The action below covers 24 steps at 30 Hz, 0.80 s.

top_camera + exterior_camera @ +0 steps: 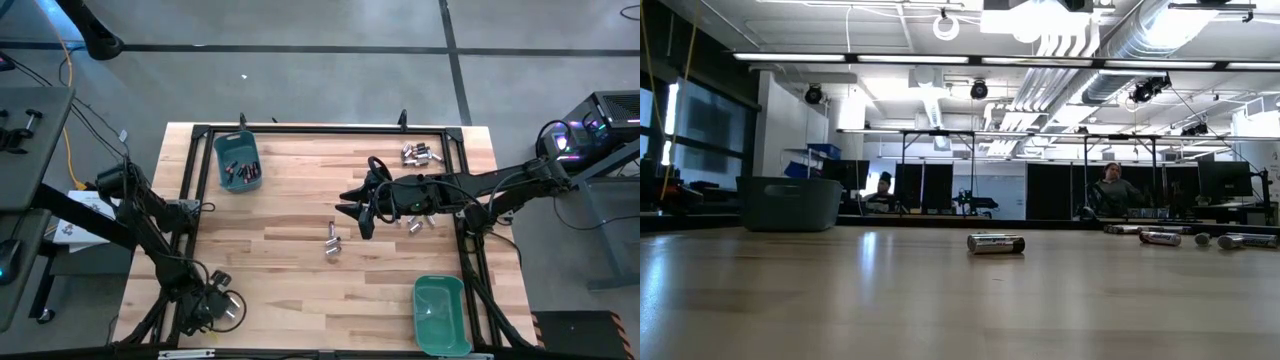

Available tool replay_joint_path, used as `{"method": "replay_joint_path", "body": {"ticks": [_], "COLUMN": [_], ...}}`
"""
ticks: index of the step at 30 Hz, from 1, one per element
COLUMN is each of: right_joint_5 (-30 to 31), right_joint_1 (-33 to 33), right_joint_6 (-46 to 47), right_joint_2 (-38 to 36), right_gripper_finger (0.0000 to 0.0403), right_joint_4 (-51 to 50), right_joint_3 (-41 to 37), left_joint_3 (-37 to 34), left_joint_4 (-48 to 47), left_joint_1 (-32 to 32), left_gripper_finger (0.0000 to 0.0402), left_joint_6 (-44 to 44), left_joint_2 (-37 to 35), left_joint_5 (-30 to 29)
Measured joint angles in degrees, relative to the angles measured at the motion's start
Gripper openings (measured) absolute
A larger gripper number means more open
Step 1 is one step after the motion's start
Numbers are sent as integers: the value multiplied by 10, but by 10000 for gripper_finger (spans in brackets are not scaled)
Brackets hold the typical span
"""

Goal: Sort batteries
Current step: Put the black battery into the blue bin

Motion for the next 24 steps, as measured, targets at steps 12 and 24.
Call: {"method": "replay_joint_path", "body": {"ticks": [12,24], "right_joint_5": [2,22], "right_joint_1": [0,0], "right_joint_6": [-10,-30], "right_joint_2": [0,0], "right_gripper_finger": [165,165], "right_joint_4": [0,0], "right_joint_3": [0,0], "left_joint_3": [59,136], "left_joint_4": [0,-179], "left_joint_1": [4,131], "left_gripper_finger": [22,19], "left_joint_6": [-199,-515], "left_joint_2": [-18,-195], "left_joint_5": [-4,-329]}}
